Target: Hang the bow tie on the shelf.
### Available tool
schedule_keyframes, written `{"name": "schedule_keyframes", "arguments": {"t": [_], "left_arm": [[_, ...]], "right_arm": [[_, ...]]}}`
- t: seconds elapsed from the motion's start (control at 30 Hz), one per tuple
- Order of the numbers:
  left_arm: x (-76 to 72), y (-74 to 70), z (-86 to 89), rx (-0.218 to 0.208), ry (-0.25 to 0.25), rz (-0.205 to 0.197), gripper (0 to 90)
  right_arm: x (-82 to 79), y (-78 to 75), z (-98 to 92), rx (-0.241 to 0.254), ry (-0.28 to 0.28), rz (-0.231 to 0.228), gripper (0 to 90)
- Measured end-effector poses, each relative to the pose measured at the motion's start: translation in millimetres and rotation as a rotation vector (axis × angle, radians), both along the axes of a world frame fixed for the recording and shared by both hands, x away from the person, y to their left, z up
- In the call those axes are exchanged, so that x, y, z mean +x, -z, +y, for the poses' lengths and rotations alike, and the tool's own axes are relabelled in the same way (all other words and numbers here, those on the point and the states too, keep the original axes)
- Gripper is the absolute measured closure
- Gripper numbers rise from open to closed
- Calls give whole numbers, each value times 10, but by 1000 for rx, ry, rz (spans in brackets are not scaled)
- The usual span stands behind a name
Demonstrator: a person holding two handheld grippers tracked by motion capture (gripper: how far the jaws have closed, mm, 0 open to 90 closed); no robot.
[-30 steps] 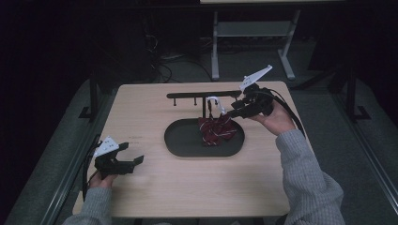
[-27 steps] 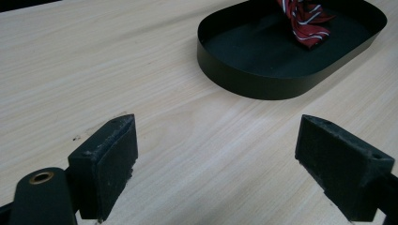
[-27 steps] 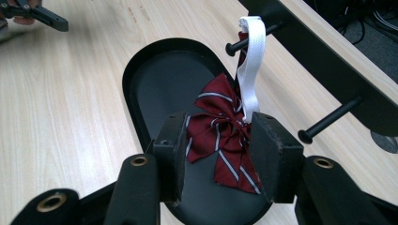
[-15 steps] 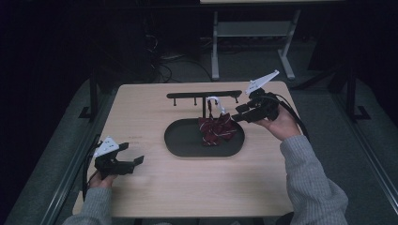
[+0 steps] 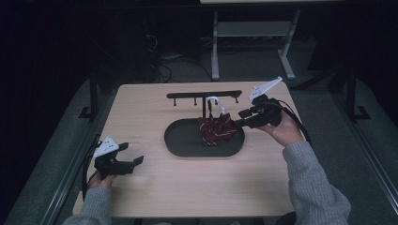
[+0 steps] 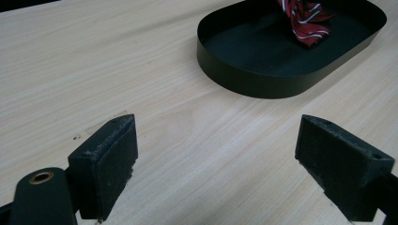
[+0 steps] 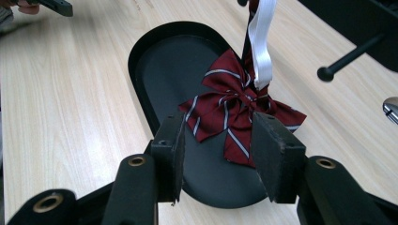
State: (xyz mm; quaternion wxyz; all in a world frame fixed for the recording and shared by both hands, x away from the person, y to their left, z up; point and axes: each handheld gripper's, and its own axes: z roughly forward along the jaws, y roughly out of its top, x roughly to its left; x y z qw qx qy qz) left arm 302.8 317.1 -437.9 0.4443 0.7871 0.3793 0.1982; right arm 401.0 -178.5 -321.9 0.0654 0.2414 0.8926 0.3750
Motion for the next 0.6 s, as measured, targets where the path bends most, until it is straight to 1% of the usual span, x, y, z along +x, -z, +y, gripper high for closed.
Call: {"name": "schedule_keyframes", "arguments": {"t": [0.03,0.13,0.17,0.2,0.23,0.47,0.6], "left_arm": [[0,2,-4,-2,0,0,130],[-3,1,-6,-3,-1,1,130],[-2,1,-4,-3,-1,1,130],[-2,1,-3,-4,-2,2,130],[-1,1,-1,-2,-2,3,130],[-2,2,-3,-3,-2,2,130],[0,3,-5,-5,-4,3,130]], "right_arm": [[-5,5,-4,-1,5,13,545],[-17,27,-28,5,5,7,544],[-29,30,-34,5,13,16,543],[-29,44,-47,8,7,9,543],[-41,48,-54,8,16,19,542],[-99,135,-137,16,36,31,515],[-132,180,-184,26,41,22,499]]}}
